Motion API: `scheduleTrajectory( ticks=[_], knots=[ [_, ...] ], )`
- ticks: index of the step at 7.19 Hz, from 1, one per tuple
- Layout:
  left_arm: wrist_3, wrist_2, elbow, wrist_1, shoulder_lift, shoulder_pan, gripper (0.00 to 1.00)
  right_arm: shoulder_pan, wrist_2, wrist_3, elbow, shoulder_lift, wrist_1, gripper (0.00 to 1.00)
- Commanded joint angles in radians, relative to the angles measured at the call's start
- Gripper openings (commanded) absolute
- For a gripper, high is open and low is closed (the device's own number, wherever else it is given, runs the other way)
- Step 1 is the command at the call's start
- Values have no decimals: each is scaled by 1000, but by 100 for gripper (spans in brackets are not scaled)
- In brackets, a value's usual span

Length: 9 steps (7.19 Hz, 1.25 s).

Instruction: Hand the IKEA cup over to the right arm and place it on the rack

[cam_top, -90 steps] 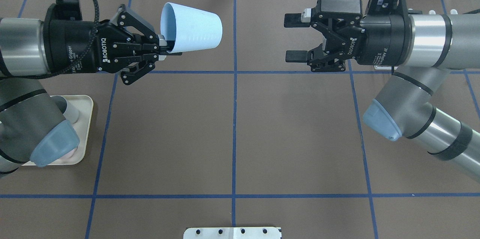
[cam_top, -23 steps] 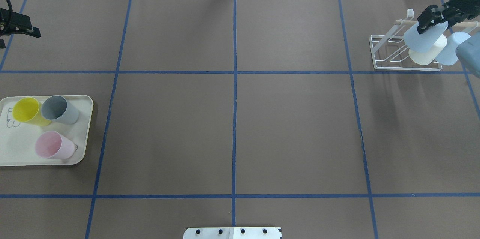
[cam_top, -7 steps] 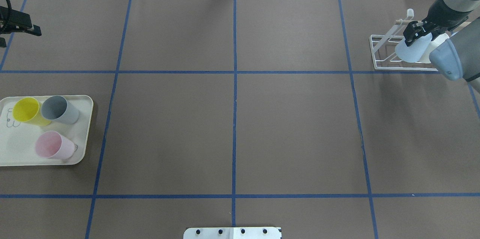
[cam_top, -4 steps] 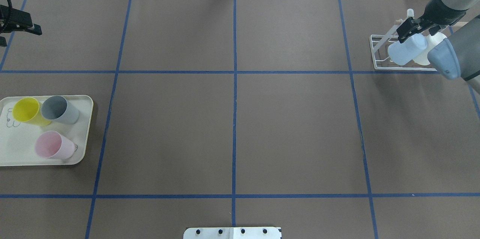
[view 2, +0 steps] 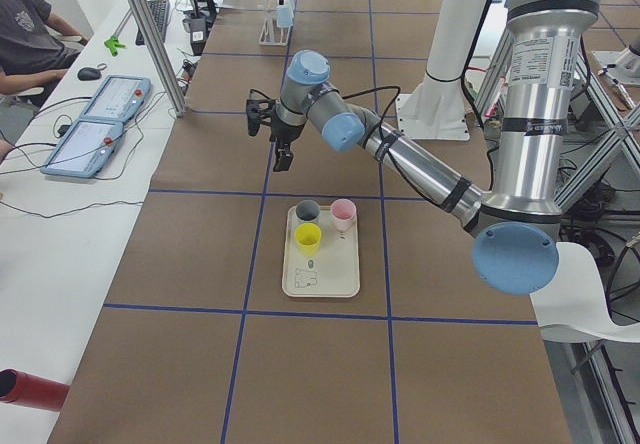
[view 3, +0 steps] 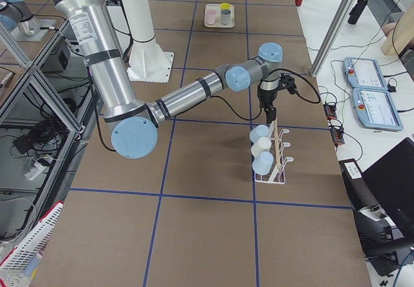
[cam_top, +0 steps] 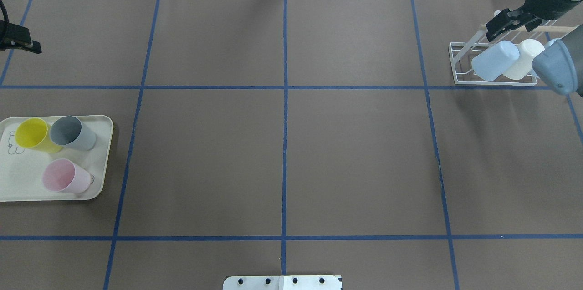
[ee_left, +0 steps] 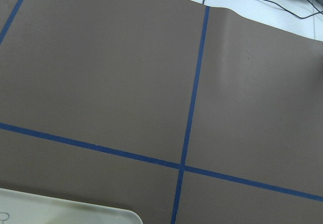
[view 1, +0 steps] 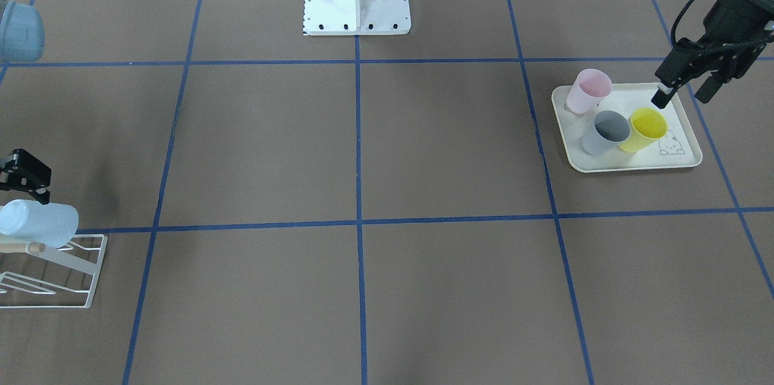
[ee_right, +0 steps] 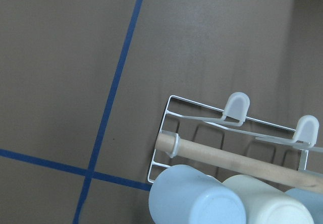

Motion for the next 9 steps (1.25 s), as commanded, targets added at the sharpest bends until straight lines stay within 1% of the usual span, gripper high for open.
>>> scheduleTrajectory(
  ticks=[1,2,3,5,6,7,8,9],
  knots=[
    [180,2,-4,3,146,8,100,1,1,42,41,-5,-6,99],
    [191,2,16,4,180,11,100,0,5,42,47,-6,-6,99],
    [176,1,53,3,171,22,100,0,16,42,47,-8,-6,99],
    [174,-1,140,-6,110,37,100,-2,21,42,46,-10,-6,99],
    [153,-4,145,-2,94,83,100,-3,21,42,42,-10,-6,99],
    [91,-1,145,-2,94,153,100,-6,21,42,41,-10,-5,99],
    [69,-2,135,-2,103,181,100,-9,21,42,39,-10,-5,99],
    [63,-1,136,-2,128,247,100,-12,21,44,41,-10,-5,99]
  ],
)
